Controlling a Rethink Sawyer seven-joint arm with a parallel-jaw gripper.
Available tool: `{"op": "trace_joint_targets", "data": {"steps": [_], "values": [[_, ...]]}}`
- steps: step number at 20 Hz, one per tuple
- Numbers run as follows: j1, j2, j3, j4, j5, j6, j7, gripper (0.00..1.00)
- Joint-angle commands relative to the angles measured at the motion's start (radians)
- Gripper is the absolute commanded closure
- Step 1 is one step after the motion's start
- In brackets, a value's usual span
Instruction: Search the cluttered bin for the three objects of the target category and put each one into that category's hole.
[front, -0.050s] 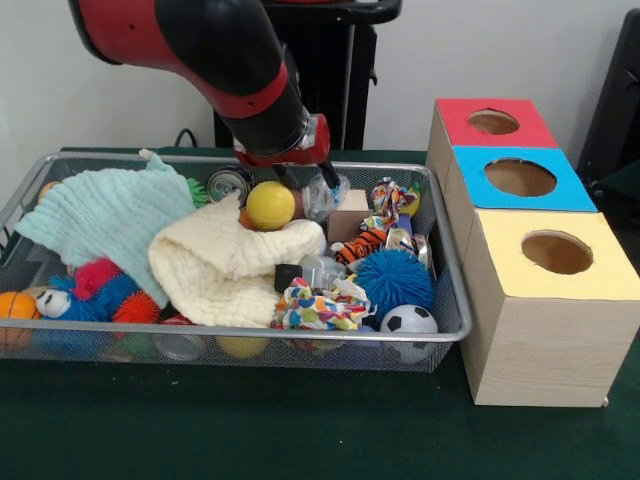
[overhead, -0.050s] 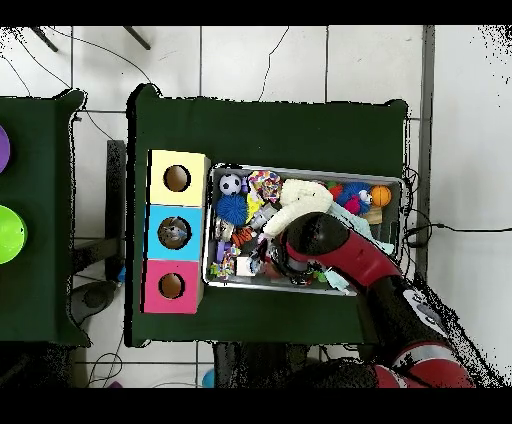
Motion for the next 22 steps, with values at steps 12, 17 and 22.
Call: {"op": "trace_joint_targets", "data": {"steps": [12,17,22], "values": [[0.001,0.112,0.072,0.025,-0.055,-0.205,0.078,0.0],[0.012,0.112,0.061,0.013,-0.064,-0.181,0.077,0.0],[0.006,0.115,0.067,0.01,-0.061,-0.178,0.072,1.0]]}}
